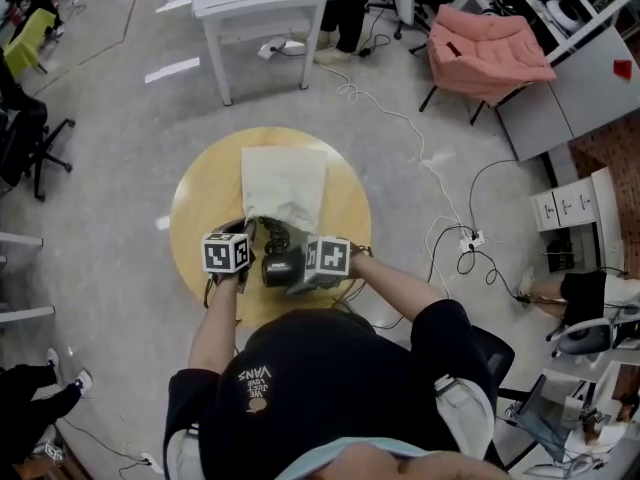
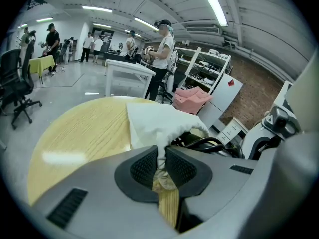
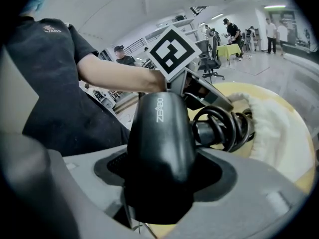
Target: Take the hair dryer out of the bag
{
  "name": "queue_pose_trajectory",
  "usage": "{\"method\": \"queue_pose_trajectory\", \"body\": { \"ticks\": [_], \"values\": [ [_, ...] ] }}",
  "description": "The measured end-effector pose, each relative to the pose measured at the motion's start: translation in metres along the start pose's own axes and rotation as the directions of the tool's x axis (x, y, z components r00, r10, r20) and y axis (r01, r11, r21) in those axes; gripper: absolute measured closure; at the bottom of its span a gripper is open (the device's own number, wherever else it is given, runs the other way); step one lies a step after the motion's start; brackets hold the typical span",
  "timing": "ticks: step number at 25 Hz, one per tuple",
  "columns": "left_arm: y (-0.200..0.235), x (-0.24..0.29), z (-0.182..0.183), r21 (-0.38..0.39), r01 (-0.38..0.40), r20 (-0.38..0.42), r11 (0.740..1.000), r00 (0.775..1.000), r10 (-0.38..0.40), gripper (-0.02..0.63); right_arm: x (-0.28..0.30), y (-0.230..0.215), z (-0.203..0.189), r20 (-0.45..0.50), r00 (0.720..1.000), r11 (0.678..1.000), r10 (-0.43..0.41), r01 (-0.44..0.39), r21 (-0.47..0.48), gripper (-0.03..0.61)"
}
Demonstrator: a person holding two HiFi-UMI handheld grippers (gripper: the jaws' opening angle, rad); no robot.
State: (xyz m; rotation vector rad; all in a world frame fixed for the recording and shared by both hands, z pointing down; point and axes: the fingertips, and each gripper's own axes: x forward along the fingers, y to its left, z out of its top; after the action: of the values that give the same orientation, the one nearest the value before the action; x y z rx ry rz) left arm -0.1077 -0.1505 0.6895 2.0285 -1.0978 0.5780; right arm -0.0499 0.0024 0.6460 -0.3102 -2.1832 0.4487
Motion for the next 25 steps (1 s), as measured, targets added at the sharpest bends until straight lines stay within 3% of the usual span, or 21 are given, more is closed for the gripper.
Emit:
{"method": "queue_pose_trajectory", "body": {
  "ticks": [14,25],
  "values": [
    [-0.003,0.000,-0.008,0.056,0.015,-0.010,0.998,1.000,-0.015,0.560,0.004,0.053,0.003,0.112,0.994,0.999,-0.007,0.002,0.047,0.227],
    [-0.006,0.001,-0.015,0.141,0.012,-0.006,0.990,1.000,-0.011,0.560,0.006,0.089,0.007,0.191,0.981,0.996,-0.018,0.001,0.087,0.227]
  ]
}}
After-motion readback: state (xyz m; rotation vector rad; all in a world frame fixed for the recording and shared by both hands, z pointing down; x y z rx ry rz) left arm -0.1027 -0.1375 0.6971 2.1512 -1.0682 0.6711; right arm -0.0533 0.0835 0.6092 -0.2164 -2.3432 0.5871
